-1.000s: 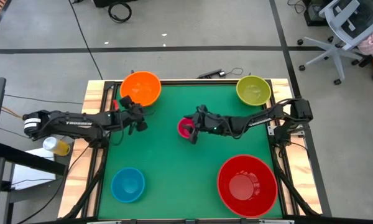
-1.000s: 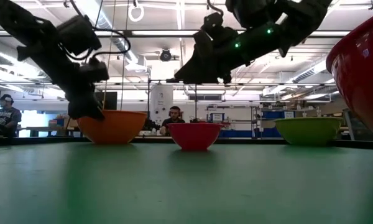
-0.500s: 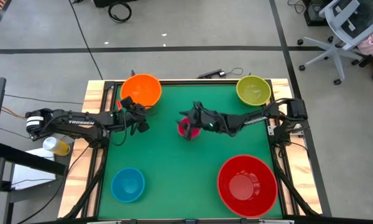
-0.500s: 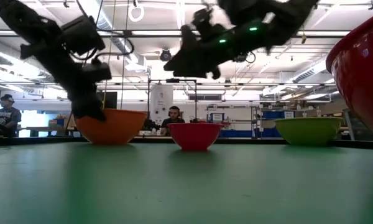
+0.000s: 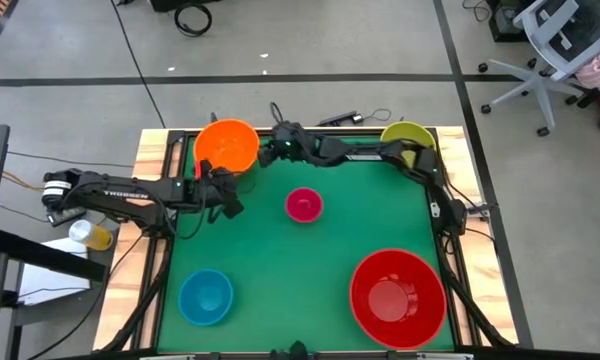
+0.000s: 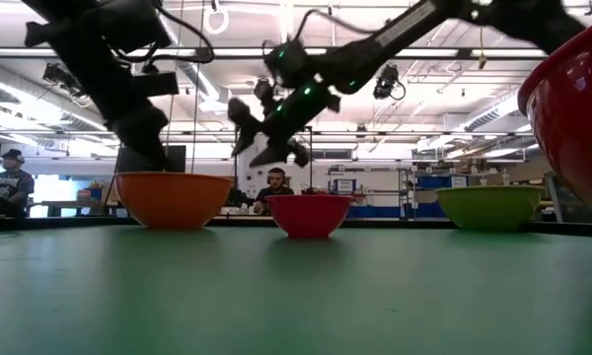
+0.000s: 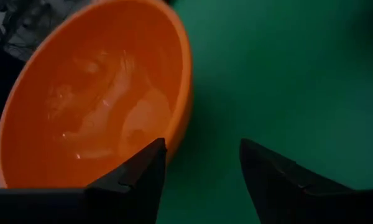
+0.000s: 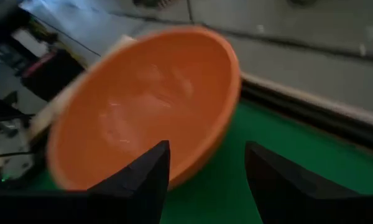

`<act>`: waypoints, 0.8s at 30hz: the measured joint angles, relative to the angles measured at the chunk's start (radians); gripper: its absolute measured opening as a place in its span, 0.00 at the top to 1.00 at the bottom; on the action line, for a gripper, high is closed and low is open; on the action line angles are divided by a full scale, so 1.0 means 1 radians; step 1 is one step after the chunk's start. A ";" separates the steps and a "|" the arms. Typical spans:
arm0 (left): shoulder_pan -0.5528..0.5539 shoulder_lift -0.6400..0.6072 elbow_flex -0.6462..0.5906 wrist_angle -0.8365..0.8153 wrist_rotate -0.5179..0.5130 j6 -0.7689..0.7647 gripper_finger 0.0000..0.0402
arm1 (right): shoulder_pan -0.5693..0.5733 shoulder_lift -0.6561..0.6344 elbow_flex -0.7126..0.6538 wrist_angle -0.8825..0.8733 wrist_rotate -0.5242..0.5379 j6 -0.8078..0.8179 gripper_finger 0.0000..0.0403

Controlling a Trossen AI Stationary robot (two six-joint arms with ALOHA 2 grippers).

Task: Nest bowls inside each other
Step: Stack the orange bowl on top of the red bowl

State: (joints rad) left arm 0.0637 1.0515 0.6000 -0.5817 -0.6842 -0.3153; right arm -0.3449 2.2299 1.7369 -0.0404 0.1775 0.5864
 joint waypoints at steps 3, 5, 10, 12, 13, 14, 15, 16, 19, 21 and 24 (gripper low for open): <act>-0.025 0.000 -0.004 -0.065 -0.003 -0.006 0.48 | -0.011 0.076 0.091 -0.061 -0.031 0.047 0.48; -0.038 0.000 -0.007 -0.116 -0.016 -0.034 0.48 | -0.012 0.116 0.130 -0.075 -0.056 0.073 0.48; -0.041 0.000 -0.007 -0.125 -0.056 -0.044 0.48 | -0.010 0.165 0.207 -0.073 -0.065 0.100 0.48; -0.042 0.000 -0.007 -0.118 -0.056 -0.040 0.48 | -0.012 0.186 0.238 -0.067 -0.055 0.119 0.48; -0.042 0.000 -0.007 -0.117 -0.056 -0.032 0.48 | -0.015 0.198 0.252 -0.076 -0.055 0.129 0.48; -0.042 0.000 -0.007 -0.118 -0.055 -0.032 0.48 | -0.018 0.209 0.268 -0.080 -0.059 0.137 0.48; -0.042 0.000 -0.007 -0.117 -0.057 -0.032 0.48 | -0.023 0.222 0.281 -0.094 -0.070 0.147 0.49; -0.042 0.000 -0.007 -0.117 -0.057 -0.032 0.48 | -0.025 0.236 0.293 -0.096 -0.075 0.159 0.50; -0.049 0.000 -0.007 -0.118 -0.057 -0.033 0.48 | -0.036 0.242 0.304 -0.108 -0.106 0.188 0.57; -0.057 0.000 -0.007 -0.118 -0.056 -0.033 0.48 | -0.041 0.240 0.307 -0.118 -0.093 0.196 0.64; -0.070 0.000 -0.007 -0.118 -0.056 -0.035 0.48 | -0.052 0.240 0.307 -0.139 -0.100 0.181 0.77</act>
State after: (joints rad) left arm -0.0063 1.0512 0.5934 -0.6995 -0.7402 -0.3500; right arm -0.3964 2.4695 2.0441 -0.1795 0.0775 0.7675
